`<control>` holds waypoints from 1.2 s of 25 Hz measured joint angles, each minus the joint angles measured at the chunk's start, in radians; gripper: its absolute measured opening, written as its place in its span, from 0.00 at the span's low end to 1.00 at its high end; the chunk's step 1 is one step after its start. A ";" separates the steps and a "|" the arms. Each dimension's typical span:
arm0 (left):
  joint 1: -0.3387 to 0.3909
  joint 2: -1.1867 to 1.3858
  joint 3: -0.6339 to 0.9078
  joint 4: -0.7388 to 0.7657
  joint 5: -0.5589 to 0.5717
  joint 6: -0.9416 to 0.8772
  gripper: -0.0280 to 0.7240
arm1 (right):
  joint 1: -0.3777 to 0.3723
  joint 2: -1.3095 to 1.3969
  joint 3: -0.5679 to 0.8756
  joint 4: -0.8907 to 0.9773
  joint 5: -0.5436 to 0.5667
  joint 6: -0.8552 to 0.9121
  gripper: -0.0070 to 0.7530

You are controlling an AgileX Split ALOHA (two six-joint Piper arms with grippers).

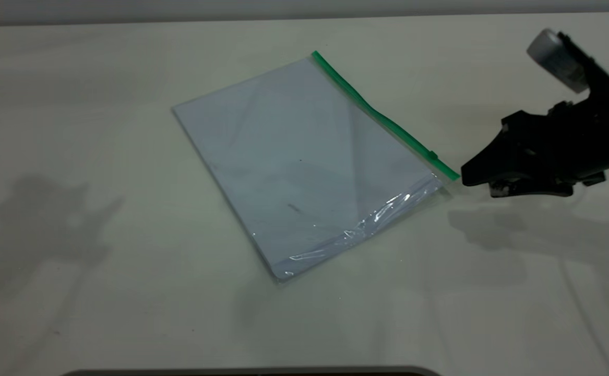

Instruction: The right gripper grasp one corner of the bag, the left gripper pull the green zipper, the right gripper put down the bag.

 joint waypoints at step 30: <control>0.000 0.000 0.000 -0.003 -0.008 0.004 0.77 | 0.002 0.280 -0.219 0.048 0.229 -0.050 0.65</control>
